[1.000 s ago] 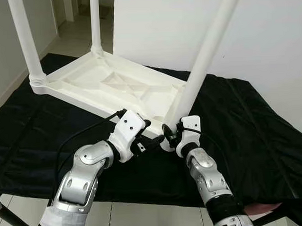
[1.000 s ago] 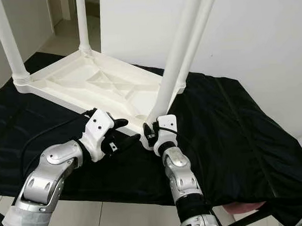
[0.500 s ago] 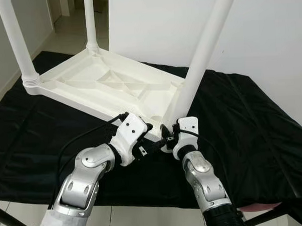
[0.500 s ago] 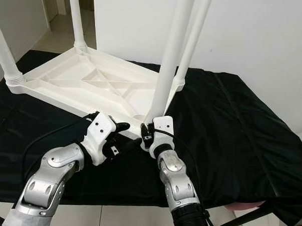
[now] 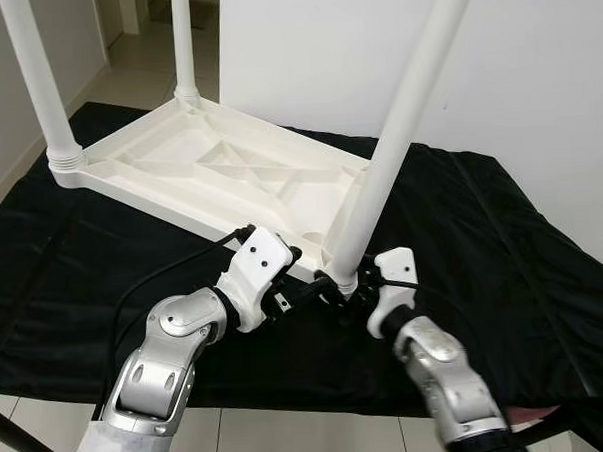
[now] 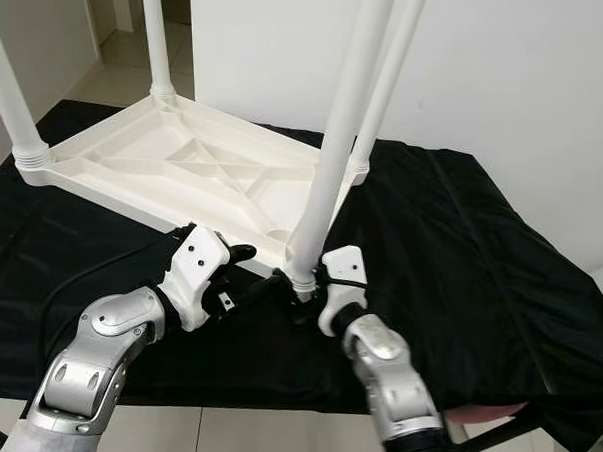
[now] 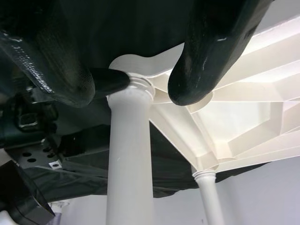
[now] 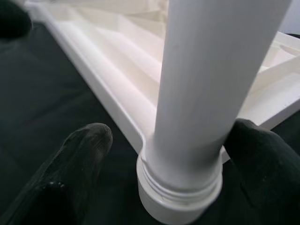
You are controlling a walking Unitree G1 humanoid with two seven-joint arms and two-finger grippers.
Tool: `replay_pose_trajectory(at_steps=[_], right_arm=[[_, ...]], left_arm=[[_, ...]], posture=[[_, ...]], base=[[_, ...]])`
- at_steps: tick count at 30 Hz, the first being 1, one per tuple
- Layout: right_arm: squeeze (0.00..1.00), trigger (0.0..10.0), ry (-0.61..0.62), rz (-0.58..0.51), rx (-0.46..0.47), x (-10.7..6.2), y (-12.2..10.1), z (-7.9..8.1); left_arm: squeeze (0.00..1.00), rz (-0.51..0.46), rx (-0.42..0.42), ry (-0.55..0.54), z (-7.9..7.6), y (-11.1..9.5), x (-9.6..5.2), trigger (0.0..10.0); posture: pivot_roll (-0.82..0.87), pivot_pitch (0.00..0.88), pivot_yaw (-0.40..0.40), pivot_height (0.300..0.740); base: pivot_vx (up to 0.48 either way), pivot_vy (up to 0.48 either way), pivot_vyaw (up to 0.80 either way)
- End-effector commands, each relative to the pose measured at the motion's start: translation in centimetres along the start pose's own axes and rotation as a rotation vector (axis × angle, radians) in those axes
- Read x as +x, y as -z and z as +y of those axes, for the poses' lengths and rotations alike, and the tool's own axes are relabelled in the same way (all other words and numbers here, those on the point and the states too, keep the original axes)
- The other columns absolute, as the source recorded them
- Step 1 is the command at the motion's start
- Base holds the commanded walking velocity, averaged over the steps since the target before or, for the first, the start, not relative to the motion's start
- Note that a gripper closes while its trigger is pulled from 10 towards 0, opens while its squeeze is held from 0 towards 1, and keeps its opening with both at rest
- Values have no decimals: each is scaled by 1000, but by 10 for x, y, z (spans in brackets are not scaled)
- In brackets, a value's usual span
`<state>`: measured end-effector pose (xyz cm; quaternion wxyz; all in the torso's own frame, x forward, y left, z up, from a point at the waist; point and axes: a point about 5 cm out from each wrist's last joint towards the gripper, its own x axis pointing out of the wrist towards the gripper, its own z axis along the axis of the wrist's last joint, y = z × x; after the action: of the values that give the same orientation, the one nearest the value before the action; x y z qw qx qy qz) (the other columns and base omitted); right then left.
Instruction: Building children table
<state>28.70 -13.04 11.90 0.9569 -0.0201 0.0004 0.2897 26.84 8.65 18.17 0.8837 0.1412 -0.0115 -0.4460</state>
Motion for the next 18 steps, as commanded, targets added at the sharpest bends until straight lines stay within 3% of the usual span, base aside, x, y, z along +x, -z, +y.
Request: replay_pose_trajectory(at_steps=[1,5,14,18], right_arm=[[0,10000,-47,5,-4,-1,4,-3],[0,10000,-143,21,-45,9,3,-11],[0,10000,-177,54,-117,40,-1,-25],[0,10000,-224,66,-117,50,-2,-23]], left_arm=[[0,-8,4,-72,1,-2,2,10000],[0,-13,12,-69,2,-4,4,10000],[0,-15,15,-86,5,-5,3,10000],[0,-17,9,-104,8,-7,2,10000]], posture=[[80,0,-164,740],[90,0,-164,740],[105,0,-163,740],[111,0,-163,740]], base=[[0,0,0],[0,0,0],[0,0,0],[0,0,0]])
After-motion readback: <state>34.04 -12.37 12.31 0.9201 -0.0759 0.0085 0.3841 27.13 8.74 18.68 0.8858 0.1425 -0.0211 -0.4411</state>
